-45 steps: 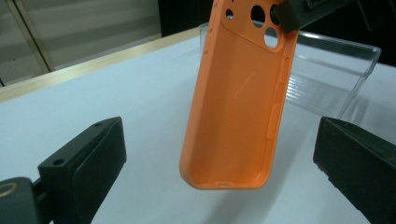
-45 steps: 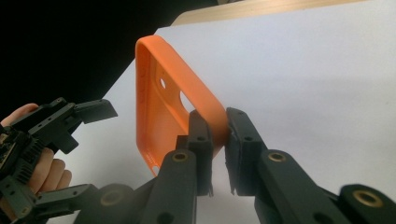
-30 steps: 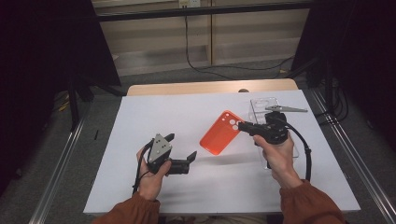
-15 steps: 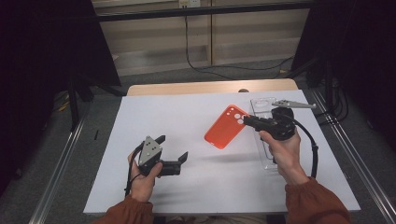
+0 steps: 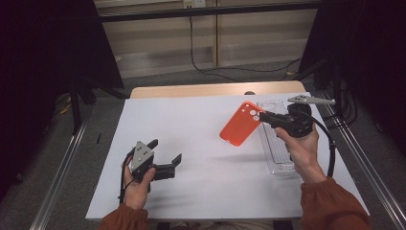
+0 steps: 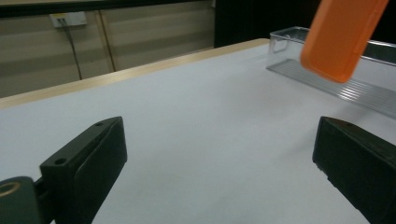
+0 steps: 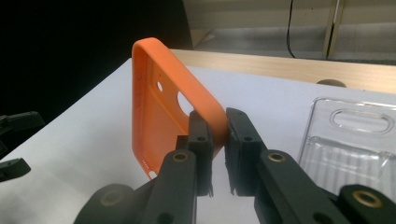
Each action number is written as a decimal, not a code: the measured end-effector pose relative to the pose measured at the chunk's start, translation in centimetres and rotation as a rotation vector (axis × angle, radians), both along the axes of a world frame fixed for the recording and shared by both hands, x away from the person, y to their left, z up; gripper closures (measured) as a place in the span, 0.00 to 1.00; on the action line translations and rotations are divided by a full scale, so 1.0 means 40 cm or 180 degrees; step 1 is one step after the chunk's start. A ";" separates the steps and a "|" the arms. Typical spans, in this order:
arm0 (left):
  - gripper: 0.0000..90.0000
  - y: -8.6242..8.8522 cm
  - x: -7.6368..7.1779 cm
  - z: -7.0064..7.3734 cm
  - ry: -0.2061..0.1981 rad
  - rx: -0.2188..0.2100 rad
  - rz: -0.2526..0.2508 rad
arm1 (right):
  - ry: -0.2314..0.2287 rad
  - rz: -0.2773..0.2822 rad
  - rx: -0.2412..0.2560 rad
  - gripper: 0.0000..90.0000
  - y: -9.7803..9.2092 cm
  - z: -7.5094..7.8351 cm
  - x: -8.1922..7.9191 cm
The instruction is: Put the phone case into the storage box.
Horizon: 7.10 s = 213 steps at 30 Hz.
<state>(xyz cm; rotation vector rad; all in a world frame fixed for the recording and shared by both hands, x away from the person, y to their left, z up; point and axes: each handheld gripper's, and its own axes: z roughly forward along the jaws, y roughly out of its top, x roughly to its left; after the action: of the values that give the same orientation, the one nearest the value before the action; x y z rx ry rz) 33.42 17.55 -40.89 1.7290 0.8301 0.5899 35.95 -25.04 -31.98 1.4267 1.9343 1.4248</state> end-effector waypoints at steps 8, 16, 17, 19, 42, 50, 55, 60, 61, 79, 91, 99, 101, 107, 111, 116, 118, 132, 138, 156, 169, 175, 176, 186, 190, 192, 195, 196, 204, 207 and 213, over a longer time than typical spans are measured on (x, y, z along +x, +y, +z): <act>0.03 0.033 -0.012 -0.015 -0.0008 -0.0138 -0.0019 | -0.0111 -0.0093 -0.0070 0.90 -0.039 0.030 0.001; 0.01 0.076 -0.022 -0.024 0.0027 -0.0223 0.0151 | -0.0187 -0.0201 -0.0134 0.90 -0.082 0.055 0.006; 0.02 0.081 -0.024 -0.025 0.0021 -0.0233 0.0170 | -0.0188 -0.0210 -0.0140 0.90 -0.086 0.059 0.005; 0.01 0.085 -0.025 -0.025 0.0012 -0.0244 0.0178 | -0.0226 -0.0235 -0.0177 0.90 -0.096 0.068 0.007; 0.02 0.126 -0.062 -0.038 -0.0188 -0.0144 0.0233 | -0.0411 -0.0365 -0.0537 0.90 -0.157 0.106 0.046; 0.03 0.123 -0.062 -0.040 -0.0201 -0.0190 0.0236 | -0.0421 -0.0449 -0.0669 0.90 -0.166 0.088 0.084; 0.04 0.116 -0.061 -0.040 -0.0097 -0.0256 0.0229 | -0.0428 -0.0508 -0.0753 0.90 -0.174 0.085 0.104; 0.04 0.118 -0.061 -0.036 -0.0155 -0.0266 0.0224 | -0.0423 -0.0549 -0.0849 0.90 -0.184 0.079 0.127; 0.04 0.119 -0.061 -0.036 -0.0157 -0.0258 0.0229 | -0.0428 -0.0546 -0.0861 0.90 -0.187 0.077 0.133; 0.04 0.104 -0.066 -0.039 -0.0104 -0.0131 0.0116 | -0.0288 -0.0567 -0.1102 0.90 -0.211 0.036 0.202; 0.04 0.101 -0.066 -0.040 -0.0096 -0.0107 0.0095 | -0.0225 -0.0493 -0.1205 0.90 -0.217 0.005 0.241; 0.04 0.103 -0.064 -0.040 -0.0092 -0.0089 0.0104 | -0.0208 -0.0374 -0.1296 0.90 -0.211 -0.011 0.270; 0.04 0.104 -0.064 -0.040 -0.0097 -0.0084 0.0098 | -0.0181 -0.0332 -0.1346 0.90 -0.210 -0.021 0.275; 0.04 0.104 -0.061 -0.043 -0.0057 -0.0071 0.0081 | -0.0092 -0.0319 -0.1427 0.90 -0.204 -0.045 0.292; 0.04 0.104 -0.062 -0.043 -0.0068 -0.0081 0.0083 | -0.0094 -0.0348 -0.1465 0.90 -0.201 -0.053 0.299; 0.04 0.105 -0.062 -0.043 -0.0070 -0.0087 0.0087 | -0.0122 -0.0381 -0.1534 0.90 -0.195 -0.058 0.303; 0.04 0.105 -0.062 -0.043 -0.0067 -0.0082 0.0091 | -0.0128 -0.0391 -0.1546 0.90 -0.190 -0.060 0.303; 0.03 0.104 -0.063 -0.042 -0.0115 -0.0058 0.0132 | -0.0136 -0.0294 -0.1656 0.90 -0.169 -0.066 0.311; 0.03 0.103 -0.061 -0.043 -0.0078 -0.0084 0.0108 | -0.0069 -0.0217 -0.1709 0.90 -0.167 -0.058 0.327; 0.03 0.108 -0.065 -0.041 -0.0094 -0.0100 0.0106 | 0.0001 -0.0363 -0.1585 0.89 -0.172 -0.069 0.370; 0.03 0.112 -0.063 -0.041 -0.0096 -0.0084 0.0101 | 0.0004 -0.0480 -0.1466 0.88 -0.175 -0.079 0.381; 0.04 0.111 -0.065 -0.041 -0.0102 -0.0095 0.0105 | 0.0000 -0.0497 -0.1437 0.88 -0.174 -0.082 0.382; 0.03 0.111 -0.065 -0.041 -0.0106 -0.0089 0.0102 | -0.0004 -0.0501 -0.1439 0.88 -0.172 -0.082 0.383; 0.04 0.115 -0.064 -0.040 -0.0113 -0.0101 0.0125 | 0.0032 -0.0541 -0.1404 0.84 -0.173 -0.087 0.385; 0.04 0.114 -0.064 -0.041 -0.0107 -0.0111 0.0127 | 0.0039 -0.0560 -0.1358 0.86 -0.176 -0.090 0.385; 0.04 0.115 -0.064 -0.040 -0.0113 -0.0104 0.0124 | 0.0045 -0.0571 -0.1351 0.85 -0.175 -0.090 0.385; 0.04 0.115 -0.064 -0.041 -0.0101 -0.0098 0.0128 | 0.0036 -0.0570 -0.1346 0.84 -0.176 -0.090 0.386; 0.04 0.115 -0.064 -0.041 -0.0097 -0.0102 0.0127 | 0.0045 -0.0582 -0.1338 0.83 -0.177 -0.089 0.385; 0.04 0.114 -0.063 -0.041 -0.0093 -0.0105 0.0124 | 0.0052 -0.0623 -0.1290 0.78 -0.187 -0.086 0.382; 0.04 0.114 -0.064 -0.041 -0.0100 -0.0107 0.0130 | 0.0044 -0.0623 -0.1261 0.73 -0.191 -0.085 0.379; 0.04 0.114 -0.064 -0.041 -0.0095 -0.0097 0.0122 | 0.0052 -0.0645 -0.1227 0.62 -0.194 -0.086 0.369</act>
<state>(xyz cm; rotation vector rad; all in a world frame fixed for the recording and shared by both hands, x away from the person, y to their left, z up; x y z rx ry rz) 30.86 22.10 -42.53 1.6760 0.8489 0.6244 50.72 -32.79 -35.43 1.4013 1.8824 0.8944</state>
